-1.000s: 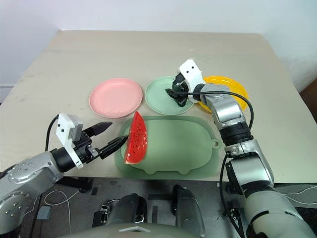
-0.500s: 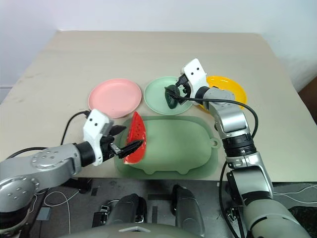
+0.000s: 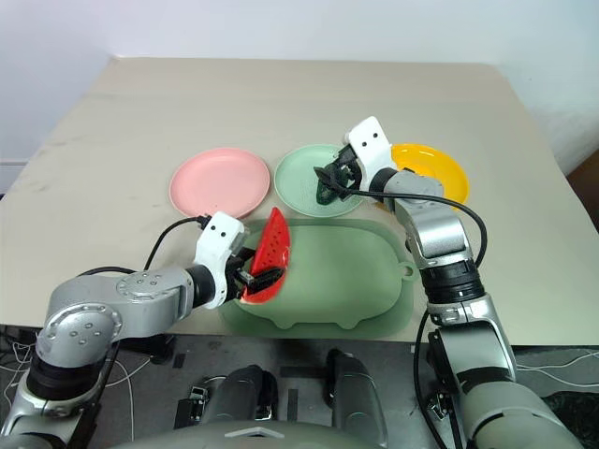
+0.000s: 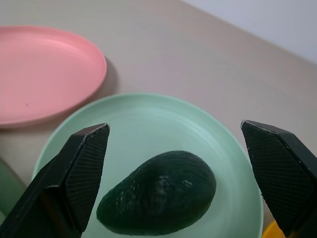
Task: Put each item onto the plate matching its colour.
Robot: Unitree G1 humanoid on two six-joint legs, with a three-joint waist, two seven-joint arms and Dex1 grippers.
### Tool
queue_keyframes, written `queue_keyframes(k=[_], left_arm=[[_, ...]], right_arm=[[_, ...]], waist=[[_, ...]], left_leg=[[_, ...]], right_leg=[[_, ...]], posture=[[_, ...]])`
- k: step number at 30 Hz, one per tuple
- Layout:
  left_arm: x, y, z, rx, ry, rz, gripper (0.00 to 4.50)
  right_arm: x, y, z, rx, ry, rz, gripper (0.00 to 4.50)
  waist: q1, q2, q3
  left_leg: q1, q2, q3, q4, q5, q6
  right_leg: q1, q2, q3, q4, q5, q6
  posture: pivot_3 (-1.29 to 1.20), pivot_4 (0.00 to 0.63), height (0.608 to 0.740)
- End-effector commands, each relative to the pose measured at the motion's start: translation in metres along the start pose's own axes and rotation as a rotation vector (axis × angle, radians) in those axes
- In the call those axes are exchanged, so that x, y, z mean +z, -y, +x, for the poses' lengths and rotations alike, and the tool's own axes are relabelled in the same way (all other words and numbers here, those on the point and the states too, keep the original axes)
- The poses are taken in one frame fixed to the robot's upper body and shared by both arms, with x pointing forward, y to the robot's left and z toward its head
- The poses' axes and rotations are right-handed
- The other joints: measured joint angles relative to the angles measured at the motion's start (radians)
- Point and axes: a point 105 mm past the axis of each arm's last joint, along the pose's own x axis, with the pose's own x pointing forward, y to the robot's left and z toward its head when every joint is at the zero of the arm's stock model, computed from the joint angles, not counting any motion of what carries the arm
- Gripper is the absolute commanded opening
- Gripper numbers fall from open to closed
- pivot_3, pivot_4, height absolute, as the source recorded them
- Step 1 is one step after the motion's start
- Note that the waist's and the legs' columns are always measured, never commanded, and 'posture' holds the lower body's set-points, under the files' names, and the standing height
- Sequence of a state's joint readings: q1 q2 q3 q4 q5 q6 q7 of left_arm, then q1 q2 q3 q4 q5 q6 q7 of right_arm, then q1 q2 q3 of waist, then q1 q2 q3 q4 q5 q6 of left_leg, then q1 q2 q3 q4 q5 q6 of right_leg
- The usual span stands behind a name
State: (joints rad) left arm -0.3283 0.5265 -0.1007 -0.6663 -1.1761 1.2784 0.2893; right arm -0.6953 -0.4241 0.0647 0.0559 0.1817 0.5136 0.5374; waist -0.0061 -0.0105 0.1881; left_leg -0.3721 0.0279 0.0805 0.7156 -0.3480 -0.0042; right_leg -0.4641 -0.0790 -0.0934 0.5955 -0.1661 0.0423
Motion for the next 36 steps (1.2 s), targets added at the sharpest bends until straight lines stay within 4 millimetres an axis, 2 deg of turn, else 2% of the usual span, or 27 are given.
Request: queue_keyframes(k=[1,4,8,11,14,16,21,25,27,29,36], left_arm=[[0.012,-0.002,-0.004,0.01,0.05,0.023,3.36],[0.024,-0.01,-0.011,0.047,0.1,0.035,3.32],[0.052,-0.036,-0.021,0.142,0.199,0.056,3.32],[0.065,-0.058,-0.022,0.215,0.222,0.061,3.32],[0.071,-0.095,-0.016,0.34,0.184,0.029,3.32],[0.076,-0.113,-0.008,0.39,0.172,0.003,3.32],[0.089,-0.139,0.011,0.435,0.17,-0.049,3.32],[0.093,-0.144,0.024,0.414,0.171,-0.095,3.32],[0.093,-0.143,0.027,0.399,0.174,-0.101,4.02],[0.095,-0.14,0.027,0.384,0.187,-0.096,4.47],[0.111,-0.135,0.001,0.376,0.302,-0.105,4.47]], right_arm=[[0.027,0.009,-0.023,0.002,0.138,0.034,4.5],[0.027,0.008,-0.048,0.065,0.178,0.109,4.5],[0.006,-0.004,-0.084,0.17,0.112,0.165,4.5],[-0.005,-0.008,-0.09,0.174,0.065,0.163,4.5],[-0.01,-0.013,-0.09,0.171,0.053,0.168,4.5],[-0.01,-0.02,-0.091,0.191,0.053,0.187,4.5],[-0.019,-0.045,-0.102,0.3,-0.005,0.181,4.5],[-0.027,-0.05,-0.107,0.287,-0.035,0.159,4.5],[-0.028,-0.051,-0.107,0.281,-0.036,0.16,4.5],[-0.028,-0.053,-0.108,0.279,-0.036,0.164,4.5],[-0.035,-0.051,-0.109,0.264,-0.049,0.178,4.5]], waist=[[0.002,0.0,0.0],[0.01,0.0,0.0],[0.022,0.0,0.0],[0.015,0.0,0.0],[0.014,0.0,0.0],[0.018,0.0,0.0],[0.025,-0.002,0.001],[0.019,-0.003,0.001],[0.017,-0.003,0.002],[0.018,-0.004,0.002],[0.018,-0.004,0.002]], left_leg=[[0.0,0.0,0.0,0.0,0.0,0.0],[0.0,0.0,0.0,0.0,0.0,0.0],[0.0,0.0,-0.001,0.0,-0.001,0.001],[0.001,0.0,0.0,0.0,-0.003,0.006],[0.002,0.0,0.0,0.0,-0.003,0.005],[0.002,0.0,0.0,0.0,-0.003,0.005],[0.0,-0.001,0.0,0.0,-0.002,0.004],[-0.001,-0.002,0.001,0.001,-0.001,0.002],[-0.001,-0.002,0.001,0.001,-0.001,0.003],[0.0,-0.001,0.001,0.001,-0.001,0.003],[0.0,0.0,0.0,0.001,-0.003,0.006]], right_leg=[[0.0,0.0,0.0,0.0,0.0,0.0],[0.0,0.0,0.0,0.0,0.0,0.0],[0.0,0.0,-0.001,0.0,0.0,0.0],[0.001,0.0,0.0,0.0,0.0,0.0],[0.001,0.002,0.0,0.0,0.0,0.0],[0.001,0.002,0.0,0.0,0.0,0.0],[0.001,0.001,-0.001,-0.002,0.0,0.0],[0.001,0.0,-0.001,-0.002,0.0,0.001],[0.001,-0.001,0.0,-0.002,0.0,0.001],[0.001,-0.001,0.0,-0.002,0.0,0.002],[0.001,0.0,-0.001,0.0,0.0,0.001]], posture=[[0.0,0.15,0.74],[0.0,0.15,0.74],[0.0,0.15,0.74],[0.0,0.15,0.74],[0.0,0.15,0.74],[0.0,0.15,0.74],[0.0,0.15,0.74],[0.0,0.15,0.74],[0.0,0.15,0.74],[0.0,0.15,0.74],[0.0,0.15,0.74]])
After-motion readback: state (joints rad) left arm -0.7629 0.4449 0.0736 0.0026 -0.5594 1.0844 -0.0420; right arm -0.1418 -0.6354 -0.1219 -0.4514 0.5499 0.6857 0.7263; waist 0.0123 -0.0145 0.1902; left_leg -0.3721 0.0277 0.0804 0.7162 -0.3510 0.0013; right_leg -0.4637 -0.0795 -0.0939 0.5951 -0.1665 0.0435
